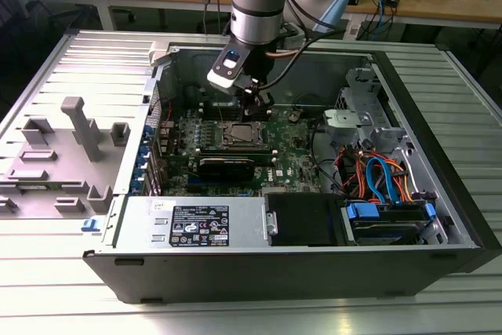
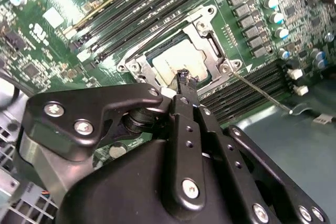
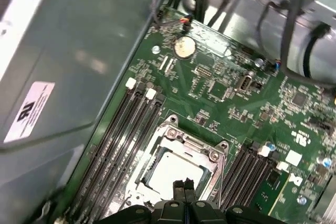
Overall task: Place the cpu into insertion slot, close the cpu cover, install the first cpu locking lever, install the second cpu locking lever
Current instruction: 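Install the first cpu locking lever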
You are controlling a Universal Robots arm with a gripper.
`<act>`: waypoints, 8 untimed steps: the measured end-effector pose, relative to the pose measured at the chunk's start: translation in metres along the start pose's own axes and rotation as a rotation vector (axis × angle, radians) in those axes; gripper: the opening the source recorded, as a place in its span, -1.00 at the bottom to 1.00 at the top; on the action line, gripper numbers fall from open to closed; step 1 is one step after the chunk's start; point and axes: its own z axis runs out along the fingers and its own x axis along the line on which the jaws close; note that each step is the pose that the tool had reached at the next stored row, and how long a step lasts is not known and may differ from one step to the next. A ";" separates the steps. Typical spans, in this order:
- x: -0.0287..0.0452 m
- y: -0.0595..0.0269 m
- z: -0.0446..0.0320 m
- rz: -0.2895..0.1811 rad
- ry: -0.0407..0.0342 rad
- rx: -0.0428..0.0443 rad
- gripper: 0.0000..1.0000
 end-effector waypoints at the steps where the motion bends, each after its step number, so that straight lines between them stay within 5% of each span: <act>1: 0.0000 0.0000 0.0000 -0.022 -0.0008 -0.0001 -0.79; 8: 0.0000 0.0000 0.0000 -0.138 -0.0050 -0.0011 -0.79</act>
